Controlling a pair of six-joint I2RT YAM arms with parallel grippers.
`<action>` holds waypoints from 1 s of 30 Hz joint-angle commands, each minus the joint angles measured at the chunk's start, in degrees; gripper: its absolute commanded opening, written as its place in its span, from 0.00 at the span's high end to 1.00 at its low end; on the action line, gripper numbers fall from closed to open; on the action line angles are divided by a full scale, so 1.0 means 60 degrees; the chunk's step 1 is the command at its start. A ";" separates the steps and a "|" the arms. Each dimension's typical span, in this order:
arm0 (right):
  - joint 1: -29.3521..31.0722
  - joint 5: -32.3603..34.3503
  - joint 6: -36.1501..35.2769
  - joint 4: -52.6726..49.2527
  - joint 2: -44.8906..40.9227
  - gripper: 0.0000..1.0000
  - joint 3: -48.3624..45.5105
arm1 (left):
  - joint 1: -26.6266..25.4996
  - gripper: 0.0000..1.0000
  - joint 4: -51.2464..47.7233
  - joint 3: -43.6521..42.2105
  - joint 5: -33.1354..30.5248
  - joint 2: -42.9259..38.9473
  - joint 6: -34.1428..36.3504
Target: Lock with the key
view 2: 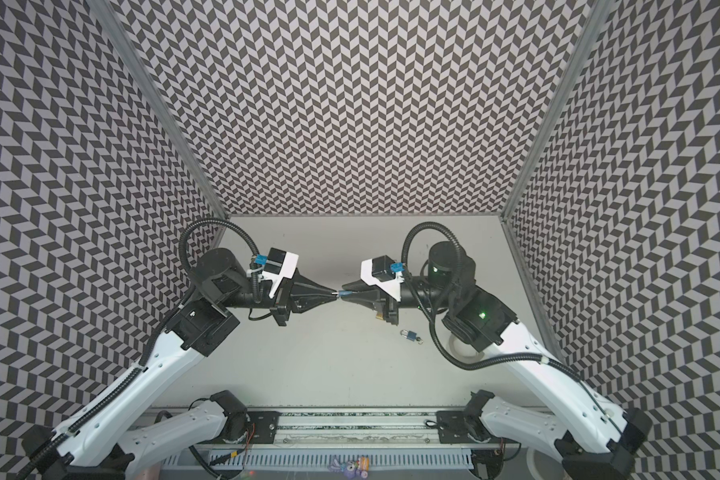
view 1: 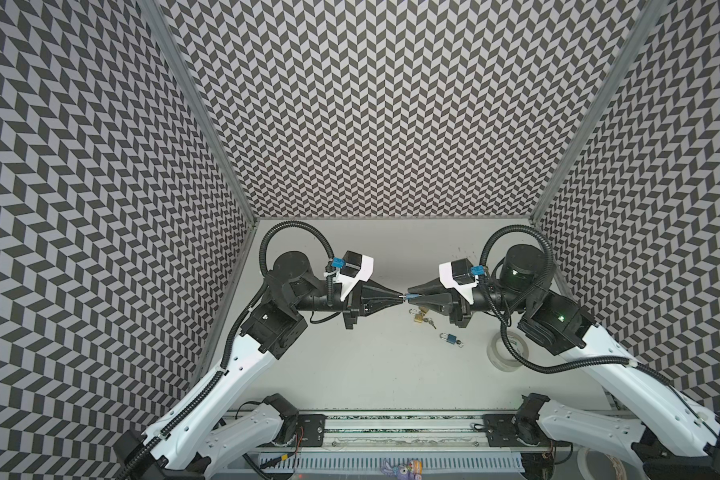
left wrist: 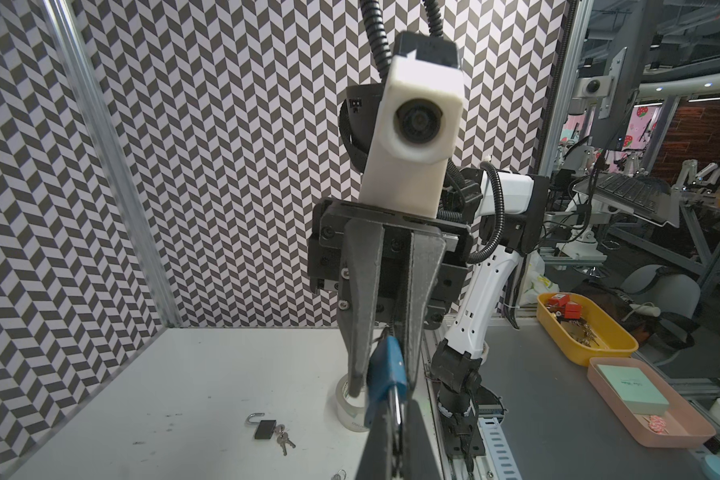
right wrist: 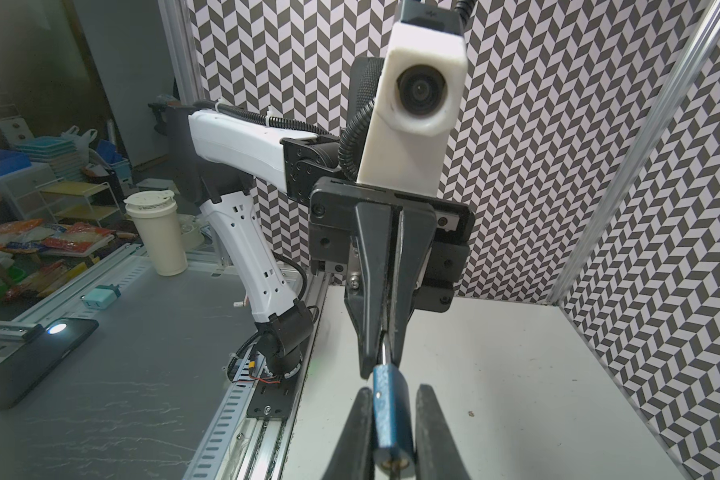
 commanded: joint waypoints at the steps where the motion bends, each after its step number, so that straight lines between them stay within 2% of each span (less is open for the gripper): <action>1: -0.0045 0.0551 0.0103 0.0406 -0.0189 1.00 0.0019 | -0.0216 1.00 -0.0835 0.0496 0.0073 -0.0341 0.1018; 3: -0.0045 0.0378 0.0229 0.0436 -0.0185 1.00 0.0038 | -0.0216 1.00 -0.0826 0.0513 0.0020 -0.0360 0.1056; 4: -0.0044 0.0288 0.0322 0.0499 -0.0197 1.00 0.0024 | -0.0216 0.96 -0.0741 0.0506 0.0080 -0.0350 0.1021; 7: -0.0044 0.0078 0.0634 0.0754 -0.0213 1.00 -0.0092 | -0.0216 0.73 -0.0338 0.0396 0.0261 -0.0345 0.0815; 9: -0.0040 0.0049 0.0795 0.0783 -0.0228 1.00 -0.0132 | -0.0214 0.66 -0.0259 0.0359 0.0209 -0.0362 0.0815; 19: -0.0045 -0.0203 0.1116 0.0765 -0.0275 1.00 -0.0090 | -0.0215 0.67 -0.0259 0.0289 0.0135 -0.0393 0.0893; 24: -0.0045 -0.0322 0.1169 0.0781 -0.0306 1.00 -0.0081 | -0.0216 0.78 -0.0258 0.0285 0.0101 -0.0370 0.0910; 30: -0.0045 -0.0268 0.1193 0.0839 -0.0380 1.00 -0.0098 | -0.0211 0.77 -0.0278 0.0247 0.0094 -0.0357 0.0952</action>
